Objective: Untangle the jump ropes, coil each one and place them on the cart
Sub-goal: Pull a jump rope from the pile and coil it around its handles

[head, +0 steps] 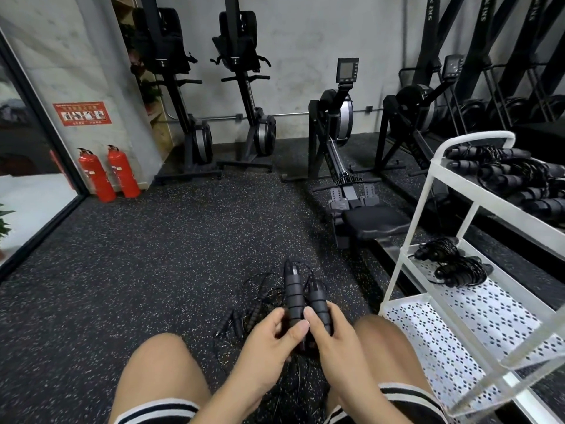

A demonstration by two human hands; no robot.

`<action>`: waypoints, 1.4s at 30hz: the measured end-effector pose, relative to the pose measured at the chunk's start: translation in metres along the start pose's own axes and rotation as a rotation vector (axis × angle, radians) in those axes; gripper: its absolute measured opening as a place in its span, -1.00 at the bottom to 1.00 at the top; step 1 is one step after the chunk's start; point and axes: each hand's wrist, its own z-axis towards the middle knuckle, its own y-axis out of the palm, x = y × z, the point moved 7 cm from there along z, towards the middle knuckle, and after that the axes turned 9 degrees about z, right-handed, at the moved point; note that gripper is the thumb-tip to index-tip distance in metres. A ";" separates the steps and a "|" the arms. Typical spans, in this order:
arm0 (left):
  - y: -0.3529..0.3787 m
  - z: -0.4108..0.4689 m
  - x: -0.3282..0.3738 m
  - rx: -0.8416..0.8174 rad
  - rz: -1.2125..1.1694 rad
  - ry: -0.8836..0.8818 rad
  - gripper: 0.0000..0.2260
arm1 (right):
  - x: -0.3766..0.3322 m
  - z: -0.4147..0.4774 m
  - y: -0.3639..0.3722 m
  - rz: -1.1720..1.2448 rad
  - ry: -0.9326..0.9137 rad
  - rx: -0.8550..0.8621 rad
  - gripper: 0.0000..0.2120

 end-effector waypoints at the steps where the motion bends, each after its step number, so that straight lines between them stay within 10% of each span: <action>1: 0.003 -0.002 -0.001 -0.007 -0.004 -0.011 -0.70 | 0.001 -0.004 0.001 0.005 0.005 0.010 -0.85; 26: 0.006 -0.016 -0.006 -0.038 0.047 -0.043 -0.74 | -0.003 -0.009 -0.004 0.100 0.002 0.164 -0.68; 42: 0.000 -0.005 -0.004 0.002 0.352 0.070 -0.81 | -0.012 -0.005 0.023 0.269 0.083 -0.036 -0.58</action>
